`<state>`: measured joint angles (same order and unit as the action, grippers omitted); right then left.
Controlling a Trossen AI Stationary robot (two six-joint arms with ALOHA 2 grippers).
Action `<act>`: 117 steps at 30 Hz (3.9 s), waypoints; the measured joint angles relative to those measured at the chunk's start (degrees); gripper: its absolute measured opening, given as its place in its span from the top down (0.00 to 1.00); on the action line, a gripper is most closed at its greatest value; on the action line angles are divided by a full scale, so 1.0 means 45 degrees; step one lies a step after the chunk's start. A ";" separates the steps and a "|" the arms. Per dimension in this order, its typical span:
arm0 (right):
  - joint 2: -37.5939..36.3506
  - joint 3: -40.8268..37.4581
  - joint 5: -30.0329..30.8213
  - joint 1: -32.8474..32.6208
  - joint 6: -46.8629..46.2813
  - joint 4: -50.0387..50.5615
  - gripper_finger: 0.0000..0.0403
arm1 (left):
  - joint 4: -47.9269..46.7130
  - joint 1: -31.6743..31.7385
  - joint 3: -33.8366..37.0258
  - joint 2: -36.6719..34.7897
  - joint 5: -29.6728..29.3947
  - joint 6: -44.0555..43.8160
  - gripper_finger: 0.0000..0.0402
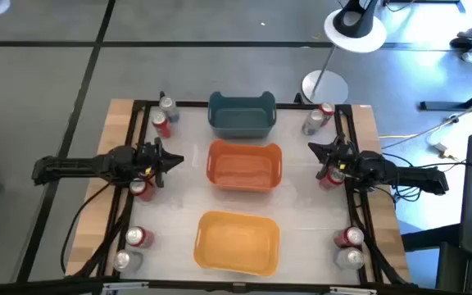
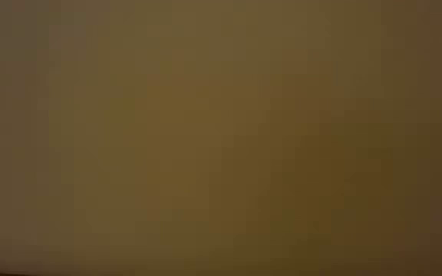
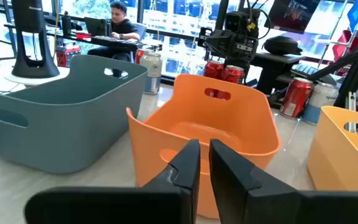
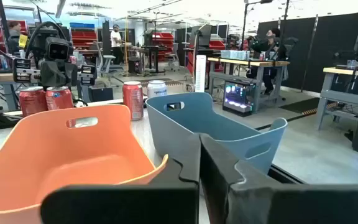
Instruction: Sort soda cans
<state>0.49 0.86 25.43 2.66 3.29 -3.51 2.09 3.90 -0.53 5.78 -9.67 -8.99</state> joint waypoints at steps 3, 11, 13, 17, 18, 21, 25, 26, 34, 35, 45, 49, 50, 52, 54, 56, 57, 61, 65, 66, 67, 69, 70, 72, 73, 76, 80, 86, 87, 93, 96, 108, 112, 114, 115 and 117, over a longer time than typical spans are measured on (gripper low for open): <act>0.0000 0.0000 0.0001 0.0000 0.0000 -0.0005 0.99 | 0.0000 0.0000 0.0000 0.0001 0.0005 -0.0002 0.93; 0.0000 0.0000 0.0000 0.0000 0.0000 -0.0004 0.99 | 0.0000 0.0000 0.0000 -0.0004 0.0000 0.0000 0.93; 0.0000 0.0000 0.0000 0.0000 0.0000 -0.0004 0.99 | 0.0000 0.0000 0.0000 -0.0002 0.0002 0.0000 0.93; 0.0000 0.0000 0.0005 -0.0004 0.0000 -0.0005 0.99 | 0.0000 0.0000 0.0003 0.0001 0.0005 0.0000 0.93; 0.0000 0.0000 0.0005 0.0000 0.0000 -0.0005 0.99 | 0.0000 0.0000 0.0005 -0.0004 0.0004 0.0000 0.93; 0.0000 0.0000 0.0004 -0.0001 0.0000 0.0000 0.99 | 0.0000 0.0000 0.0002 -0.0001 0.0001 0.0000 0.93; 0.0000 0.0000 0.0005 0.0000 0.0000 -0.0005 0.99 | 0.0000 0.0000 0.0000 -0.0002 0.0002 0.0000 0.93; 0.0000 0.0000 0.0001 0.0000 0.0000 -0.0005 0.99 | 0.0000 0.0000 0.0000 -0.0004 0.0001 -0.0001 0.93; 0.0000 0.0000 0.0004 -0.0002 0.0000 -0.0002 0.99 | 0.0000 0.0000 0.0003 -0.0001 0.0000 0.0000 0.93; 0.0000 0.0000 0.0004 0.0000 0.0000 -0.0005 0.99 | 0.0000 0.0000 0.0001 -0.0004 0.0002 -0.0001 0.93; 0.0000 0.0000 0.0002 -0.0001 0.0000 -0.0002 0.99 | 0.0000 0.0000 0.0000 -0.0004 0.0002 0.0000 0.93; 0.0000 0.0000 0.0001 -0.0001 0.0000 -0.0001 0.99 | 0.0000 0.0000 0.0002 -0.0004 0.0000 0.0000 0.93; 0.0000 0.0000 0.0001 0.0000 0.0000 -0.0005 0.99 | 0.0000 0.0000 0.0000 -0.0002 0.0005 0.0000 0.93; 0.0000 0.0000 0.0003 -0.0004 0.0002 -0.0005 0.99 | 0.0000 0.0000 0.0000 -0.0003 0.0000 0.0000 0.93; 0.0000 0.0000 0.0005 -0.0005 0.0000 -0.0005 0.99 | 0.0000 0.0000 0.0002 -0.0001 0.0000 0.0000 0.93; 0.0000 0.0000 0.0005 0.0000 0.0000 -0.0004 0.99 | 0.0000 0.0000 0.0000 -0.0004 0.0001 0.0000 0.93; 0.0000 0.0000 0.0005 -0.0002 0.0000 -0.0005 0.99 | 0.0002 0.0000 0.0001 -0.0004 0.0000 0.0000 0.93; 0.0000 0.0000 0.0005 -0.0005 0.0000 -0.0005 0.99 | 0.0448 0.0015 0.0005 0.0001 -0.0024 -0.0015 0.93; 0.0000 -0.0006 0.0000 -0.0005 -0.0001 -0.0152 0.99 | 0.2368 0.0037 0.0000 0.0001 -0.0034 -0.0198 0.93; 0.0000 -0.0015 -0.0001 -0.0001 -0.0034 -0.0223 0.99 | 0.3014 0.0080 0.0005 -0.0003 -0.0050 -0.0354 0.93; 0.0000 -0.0024 -0.0005 -0.0005 -0.0205 -0.0286 0.99 | 0.3701 0.0127 0.0000 0.0001 -0.0164 -0.0660 0.93; 0.0005 -0.0024 -0.0005 -0.0005 -0.0904 -0.0632 0.99 | 0.4992 0.0250 0.0000 -0.0004 -0.0618 -0.1170 0.93; 0.0005 -0.0024 0.0059 0.0000 -0.1337 -0.0941 0.99 | 0.5575 0.0337 0.0005 -0.0004 -0.0954 -0.1217 0.93; 0.0000 -0.0024 0.0685 -0.0001 -0.1762 -0.1522 0.99 | 0.6490 0.0558 -0.0006 -0.0004 -0.1813 -0.0878 0.93; 0.0000 -0.0024 0.1128 0.0000 -0.1823 -0.1701 0.99 | 0.6801 0.0680 -0.0024 -0.0004 -0.2283 -0.0613 0.93; 0.0000 -0.0024 0.2470 0.0000 -0.1865 -0.2178 0.99 | 0.6965 0.1045 -0.0346 0.0152 -0.3685 -0.0018 0.93; 0.0000 -0.0019 0.3814 0.0000 -0.1861 -0.2271 0.99 | 0.6885 0.1623 -0.1376 0.1227 -0.5379 0.1369 0.93; 0.0000 -0.0019 0.4207 0.0000 -0.1591 -0.2262 0.99 | 0.5132 0.2815 -0.4690 0.4626 -0.7283 0.3299 0.93; 0.0000 -0.0019 0.4220 0.0000 -0.1583 -0.2212 0.99 | 0.4549 0.3098 -0.5386 0.5255 -0.7536 0.3566 0.93; 0.0000 -0.0015 0.4220 0.0000 -0.1126 -0.2176 0.99 | 0.0359 0.5298 -0.9877 0.8808 -0.7655 0.3537 0.93; 0.0000 -0.0015 0.4220 0.0000 -0.0930 -0.2168 0.99 | -0.2515 0.6843 -1.2245 1.0496 -0.7343 0.2880 0.93; 0.0004 -0.0015 0.4220 0.0000 -0.0900 -0.1546 0.99 | -1.0330 1.2381 -1.8451 1.5584 0.0013 0.1118 0.93; 0.0001 -0.0010 0.4216 0.0000 -0.0952 -0.1514 0.99 | -1.0047 1.2954 -1.8482 1.6333 0.0126 0.1390 0.89; 0.0001 -0.0010 0.4220 0.0000 -0.0937 -0.1447 0.99 | -1.0031 1.3167 -1.8482 1.6652 0.0123 0.1475 0.84; 0.0000 -0.0010 0.4216 0.0000 -0.0954 -0.1452 0.99 | -1.0048 1.3273 -1.8482 1.6798 0.0121 0.1491 0.80; 0.0004 -0.0010 0.4125 0.0000 -0.1005 -0.1452 0.99 | -1.0165 1.3422 -1.8482 1.7056 0.0121 0.1491 0.73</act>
<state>0.51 0.82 43.99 2.66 -1.23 -10.04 -43.66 64.30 -83.70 82.53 -9.13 -2.28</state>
